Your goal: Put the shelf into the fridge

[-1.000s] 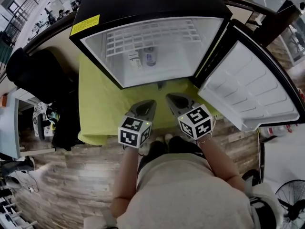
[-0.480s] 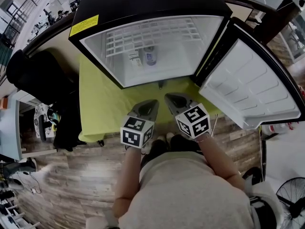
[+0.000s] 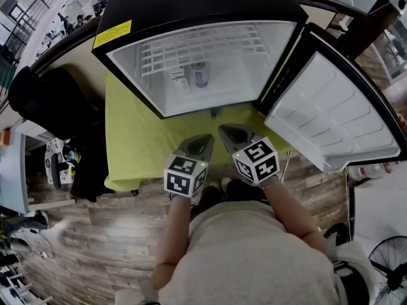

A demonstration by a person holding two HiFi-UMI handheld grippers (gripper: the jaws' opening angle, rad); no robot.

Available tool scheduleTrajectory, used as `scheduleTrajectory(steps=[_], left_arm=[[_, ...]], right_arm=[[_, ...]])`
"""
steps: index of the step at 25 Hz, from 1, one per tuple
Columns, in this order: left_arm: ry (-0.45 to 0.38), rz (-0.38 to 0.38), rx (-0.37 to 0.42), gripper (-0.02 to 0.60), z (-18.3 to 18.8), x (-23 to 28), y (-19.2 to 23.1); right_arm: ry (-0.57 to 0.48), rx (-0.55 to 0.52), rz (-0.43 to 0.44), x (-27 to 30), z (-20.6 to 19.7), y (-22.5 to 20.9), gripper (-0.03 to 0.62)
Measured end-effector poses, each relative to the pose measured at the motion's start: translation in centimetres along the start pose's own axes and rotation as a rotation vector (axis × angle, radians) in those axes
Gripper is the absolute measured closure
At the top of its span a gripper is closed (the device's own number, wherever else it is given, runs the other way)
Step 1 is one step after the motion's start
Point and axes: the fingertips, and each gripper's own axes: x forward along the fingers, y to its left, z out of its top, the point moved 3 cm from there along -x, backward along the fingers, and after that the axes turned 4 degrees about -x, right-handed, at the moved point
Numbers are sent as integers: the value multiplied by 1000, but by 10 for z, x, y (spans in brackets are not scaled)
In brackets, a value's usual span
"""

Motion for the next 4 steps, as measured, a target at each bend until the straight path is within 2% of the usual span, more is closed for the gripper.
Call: scheduleTrajectory(steps=[4], left_arm=[[2, 9, -12, 568, -3, 0, 3]], right_arm=[[0, -6, -4, 0, 1, -2, 582]])
